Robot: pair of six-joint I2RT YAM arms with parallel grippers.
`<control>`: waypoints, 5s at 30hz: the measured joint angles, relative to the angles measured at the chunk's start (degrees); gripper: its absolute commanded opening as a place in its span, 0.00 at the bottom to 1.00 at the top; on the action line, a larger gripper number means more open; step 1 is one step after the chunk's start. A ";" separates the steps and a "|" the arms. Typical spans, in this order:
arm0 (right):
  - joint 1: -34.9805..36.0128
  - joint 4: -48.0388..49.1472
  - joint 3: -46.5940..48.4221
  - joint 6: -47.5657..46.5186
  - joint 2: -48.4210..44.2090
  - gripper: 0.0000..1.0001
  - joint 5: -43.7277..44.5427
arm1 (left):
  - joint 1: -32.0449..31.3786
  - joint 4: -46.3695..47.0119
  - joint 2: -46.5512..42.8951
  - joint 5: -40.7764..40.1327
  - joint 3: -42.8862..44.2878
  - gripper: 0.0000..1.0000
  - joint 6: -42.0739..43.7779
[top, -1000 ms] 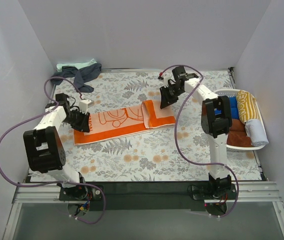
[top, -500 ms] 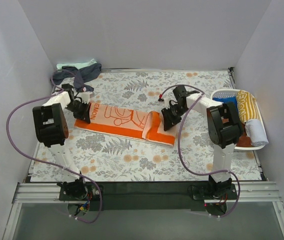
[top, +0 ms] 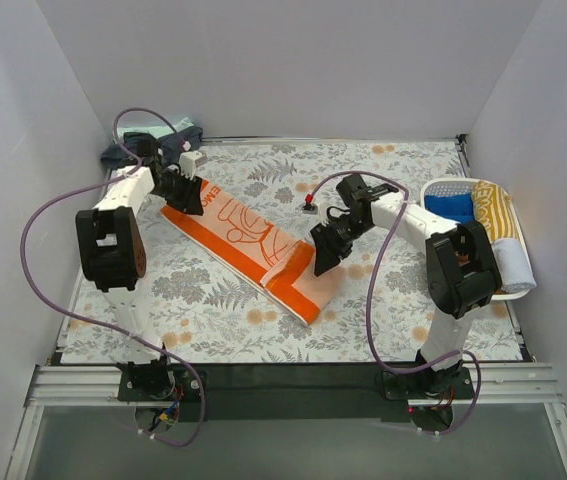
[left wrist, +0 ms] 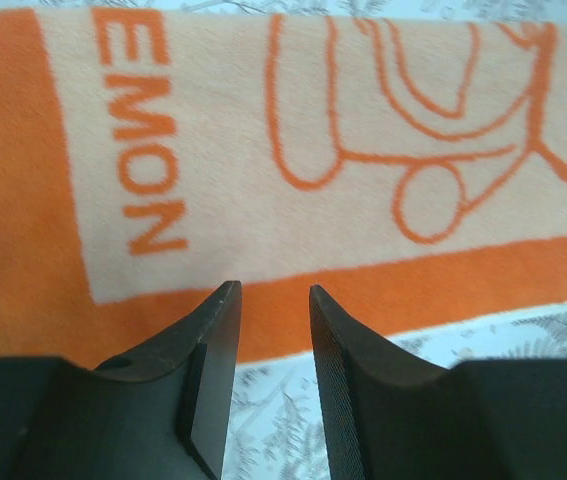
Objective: Roll the towels
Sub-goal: Fold the towel, then roll the towel
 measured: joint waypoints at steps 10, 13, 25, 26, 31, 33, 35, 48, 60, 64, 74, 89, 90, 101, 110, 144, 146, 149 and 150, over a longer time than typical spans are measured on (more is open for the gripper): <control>-0.39 4.24 2.01 0.02 7.02 0.36 8.55 | -0.63 5.29 -10.80 0.35 -16.31 0.27 -2.80; -0.35 4.52 1.11 0.37 9.18 0.36 8.55 | -1.46 6.47 -8.15 -0.81 -16.37 0.26 -3.39; 0.74 5.14 -4.39 2.89 8.44 0.40 0.11 | -11.23 7.50 9.03 -1.64 2.29 0.22 -4.46; 1.16 4.96 -5.07 3.08 8.44 0.41 -1.31 | -12.24 7.80 11.17 -1.11 5.44 0.23 -4.66; 3.98 4.13 -7.13 3.28 8.44 0.46 -7.06 | -16.24 7.82 21.86 1.18 22.53 0.34 -5.92; 4.61 4.15 -7.08 3.28 8.33 0.47 -7.65 | -17.27 7.82 23.65 1.92 25.66 0.43 -6.29; 4.74 4.02 -6.80 3.30 8.00 0.47 -7.58 | -17.77 8.31 23.61 2.95 25.68 0.48 -6.29; -0.22 11.61 -1.36 9.22 -2.82 0.40 -9.51 | -10.62 33.07 -24.92 9.22 -22.84 0.82 -11.13; 0.42 22.73 -4.74 19.93 12.46 0.36 -8.50 | -41.86 26.64 -63.17 -4.11 -61.29 0.73 18.73; 0.35 23.15 -4.61 21.66 12.44 0.41 -8.02 | -55.08 27.17 -62.10 -14.38 -64.08 0.72 20.13; 0.24 20.13 -3.02 20.28 8.15 0.47 -5.40 | -67.12 34.07 -42.38 -30.32 -61.96 0.49 17.20; 5.07 18.32 -5.73 16.96 10.58 0.39 -5.44 | -66.86 27.67 -35.41 -30.08 -54.23 0.04 13.49; 5.07 17.81 -5.49 16.98 10.69 0.39 -5.73 | -66.25 26.10 -35.41 -28.63 -53.27 0.03 13.09; 5.29 12.07 -4.68 13.51 6.16 0.69 -4.07 | -48.81 10.73 -32.09 0.15 -40.22 0.00 9.60; -1.81 9.18 3.56 9.09 -0.20 0.83 -0.68 | -37.46 2.64 -22.82 16.87 -32.52 0.00 9.14; 0.92 11.85 -4.83 4.96 2.60 0.23 -5.18 | -24.46 -4.98 1.92 26.27 -17.38 0.10 6.95; 0.94 12.22 -4.66 6.01 5.53 0.08 -3.80 | -24.30 -5.11 1.88 26.18 -17.44 0.18 7.34; 0.85 12.33 -4.50 7.87 9.33 0.01 -2.95 | -23.67 -4.46 0.74 25.42 -19.37 0.30 8.44; 0.83 12.26 -4.33 8.61 10.10 0.01 -3.15 | -23.34 -4.35 -0.22 25.05 -20.52 0.34 8.79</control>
